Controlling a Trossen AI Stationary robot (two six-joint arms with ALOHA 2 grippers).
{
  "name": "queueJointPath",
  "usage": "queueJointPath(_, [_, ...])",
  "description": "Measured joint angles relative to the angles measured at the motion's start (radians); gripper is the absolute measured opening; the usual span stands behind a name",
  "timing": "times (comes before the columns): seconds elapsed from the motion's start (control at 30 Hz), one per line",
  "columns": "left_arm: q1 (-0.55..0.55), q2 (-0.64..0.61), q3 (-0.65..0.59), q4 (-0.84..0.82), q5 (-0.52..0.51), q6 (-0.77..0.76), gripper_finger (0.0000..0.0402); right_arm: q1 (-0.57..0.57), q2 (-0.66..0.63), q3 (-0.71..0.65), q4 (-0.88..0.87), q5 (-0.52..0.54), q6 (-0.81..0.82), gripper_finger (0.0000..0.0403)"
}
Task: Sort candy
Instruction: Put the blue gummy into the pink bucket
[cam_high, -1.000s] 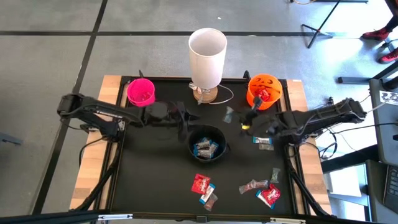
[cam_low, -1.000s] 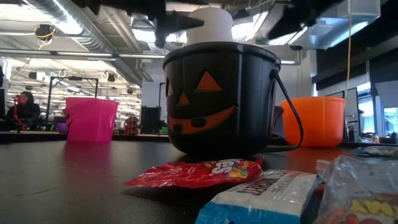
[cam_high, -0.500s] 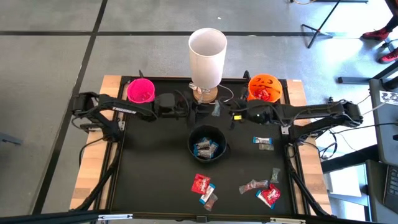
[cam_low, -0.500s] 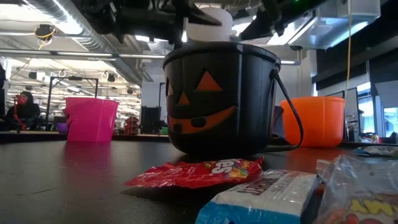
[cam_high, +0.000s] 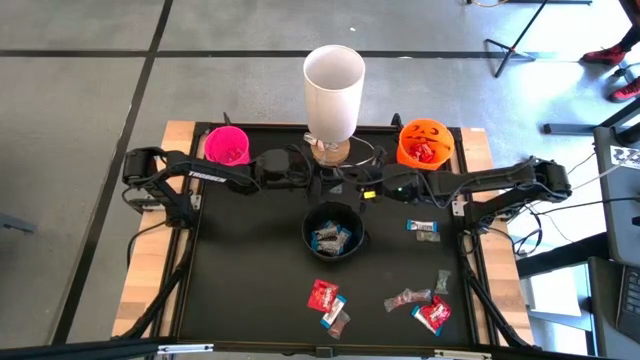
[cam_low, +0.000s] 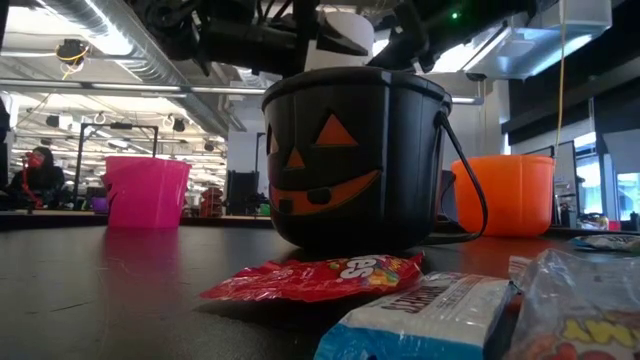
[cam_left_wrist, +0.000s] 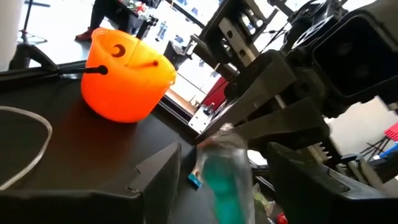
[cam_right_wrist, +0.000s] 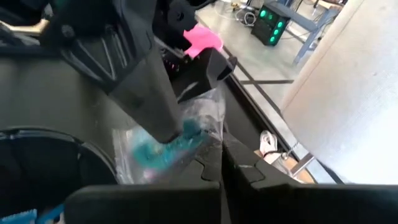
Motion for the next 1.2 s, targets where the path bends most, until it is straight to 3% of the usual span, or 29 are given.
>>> queueJointPath(0.47, [-0.001,0.0,0.0,-0.04,-0.013,0.016,0.015,0.0,-0.001,0.0,0.048,0.0,-0.004,0.0001])
queueJointPath(0.63, [-0.001,0.0,0.0,-0.04,-0.032,0.049,0.012,0.0,-0.001,0.0,0.048,0.0,-0.004,0.0018])
queueJointPath(0.77, [-0.001,0.0,0.0,-0.041,-0.039,0.056,0.0097,0.0,-0.016,0.0,0.021,0.0,-0.019,0.0068])
queueJointPath(1.0, [0.011,-0.014,0.0,-0.105,-0.033,0.084,0.0067,0.001,-0.101,0.0,-0.084,0.069,-0.033,0.0193])
queueJointPath(1.2, [0.061,-0.108,0.0,-0.267,-0.036,0.121,0.0055,0.001,-0.19,0.001,-0.199,0.088,0.015,0.0246])
